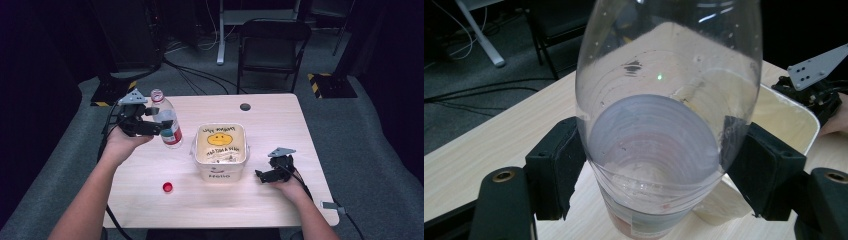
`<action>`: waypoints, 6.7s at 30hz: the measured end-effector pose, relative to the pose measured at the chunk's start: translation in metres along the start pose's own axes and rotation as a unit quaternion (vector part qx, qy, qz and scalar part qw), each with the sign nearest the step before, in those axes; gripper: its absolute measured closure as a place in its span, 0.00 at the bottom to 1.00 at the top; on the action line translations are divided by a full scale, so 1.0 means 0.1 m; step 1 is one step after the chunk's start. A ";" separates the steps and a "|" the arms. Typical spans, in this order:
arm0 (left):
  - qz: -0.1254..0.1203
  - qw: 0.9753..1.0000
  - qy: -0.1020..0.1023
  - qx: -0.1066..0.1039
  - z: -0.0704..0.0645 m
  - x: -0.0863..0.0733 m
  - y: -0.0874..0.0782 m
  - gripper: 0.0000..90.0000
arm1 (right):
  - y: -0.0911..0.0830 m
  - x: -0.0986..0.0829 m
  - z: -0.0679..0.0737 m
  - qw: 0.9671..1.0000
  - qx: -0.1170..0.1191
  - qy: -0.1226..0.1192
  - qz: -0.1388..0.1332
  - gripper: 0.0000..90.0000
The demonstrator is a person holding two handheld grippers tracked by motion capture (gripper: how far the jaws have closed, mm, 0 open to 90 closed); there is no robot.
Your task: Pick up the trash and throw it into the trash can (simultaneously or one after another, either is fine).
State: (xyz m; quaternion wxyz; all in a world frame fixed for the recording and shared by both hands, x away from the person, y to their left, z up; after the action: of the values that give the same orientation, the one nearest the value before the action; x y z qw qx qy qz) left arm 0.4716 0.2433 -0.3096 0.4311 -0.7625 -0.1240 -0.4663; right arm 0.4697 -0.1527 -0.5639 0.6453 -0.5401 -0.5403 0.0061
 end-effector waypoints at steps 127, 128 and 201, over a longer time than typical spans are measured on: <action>0.080 0.996 0.021 -0.015 -0.44 -0.44 1.58 0.29 | 0.00 0.01 0.01 1.000 0.014 -0.018 -0.005 0.00; 0.081 0.996 0.024 -0.015 -0.44 -0.44 1.58 0.29 | 0.01 0.01 0.01 1.000 0.013 -0.017 -0.005 0.00; 0.059 0.997 -0.049 0.000 0.25 -1.68 0.50 0.39 | 0.00 0.00 0.02 1.000 0.015 -0.018 -0.002 0.00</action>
State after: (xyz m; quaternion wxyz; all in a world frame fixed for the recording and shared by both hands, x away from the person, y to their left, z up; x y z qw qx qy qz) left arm 0.4264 0.2689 -0.4793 0.4517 -0.7900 -0.0998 -0.4023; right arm 0.4681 -0.1511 -0.5638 0.6434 -0.5292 -0.5527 0.0222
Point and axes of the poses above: each handheld gripper's, and its own axes: y roughly forward along the jaws, x roughly out of its top, z roughly to its left, the point moved 5 cm from there along y, roughly forward along the jaws, and after that the axes turned 14 degrees about -y, right-handed, at the moved point
